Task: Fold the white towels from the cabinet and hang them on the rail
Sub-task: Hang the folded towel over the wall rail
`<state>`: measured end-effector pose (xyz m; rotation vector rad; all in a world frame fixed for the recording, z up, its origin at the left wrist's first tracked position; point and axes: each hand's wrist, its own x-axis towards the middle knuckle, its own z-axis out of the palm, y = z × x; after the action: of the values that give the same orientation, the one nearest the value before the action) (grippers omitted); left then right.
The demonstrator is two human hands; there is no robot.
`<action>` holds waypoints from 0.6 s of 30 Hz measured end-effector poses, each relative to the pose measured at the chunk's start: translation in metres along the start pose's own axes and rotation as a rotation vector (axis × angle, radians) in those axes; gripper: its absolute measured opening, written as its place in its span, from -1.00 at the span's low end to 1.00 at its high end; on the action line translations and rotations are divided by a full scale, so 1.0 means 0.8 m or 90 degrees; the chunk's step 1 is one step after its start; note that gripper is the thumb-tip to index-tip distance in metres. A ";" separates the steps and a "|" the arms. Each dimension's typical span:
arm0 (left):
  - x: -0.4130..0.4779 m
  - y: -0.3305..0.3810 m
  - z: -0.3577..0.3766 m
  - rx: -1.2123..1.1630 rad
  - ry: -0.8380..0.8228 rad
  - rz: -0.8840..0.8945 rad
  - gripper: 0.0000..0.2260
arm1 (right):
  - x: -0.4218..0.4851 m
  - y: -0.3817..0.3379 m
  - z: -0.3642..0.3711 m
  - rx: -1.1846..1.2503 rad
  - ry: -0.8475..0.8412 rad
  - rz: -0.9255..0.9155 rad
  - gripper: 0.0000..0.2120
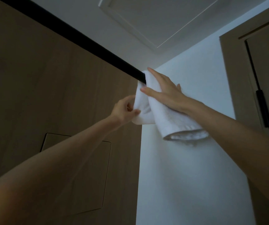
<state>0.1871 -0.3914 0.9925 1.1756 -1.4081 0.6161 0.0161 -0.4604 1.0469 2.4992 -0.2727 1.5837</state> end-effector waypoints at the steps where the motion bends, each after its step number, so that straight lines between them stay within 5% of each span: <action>1: -0.004 0.003 -0.002 0.003 -0.006 -0.003 -0.56 | -0.005 -0.003 0.000 -0.011 -0.009 -0.003 -0.25; 7: -0.029 0.018 -0.017 -0.065 -0.065 -0.043 -0.56 | -0.027 -0.012 -0.001 -0.103 0.017 0.058 -0.36; 18: -0.039 0.035 -0.009 -0.133 -0.077 -0.137 -0.55 | -0.058 -0.021 0.043 -0.030 0.095 0.227 -0.49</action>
<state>0.1604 -0.3651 0.9716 1.1914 -1.3868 0.2449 0.0310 -0.4492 0.9896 2.3788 -0.7600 1.8538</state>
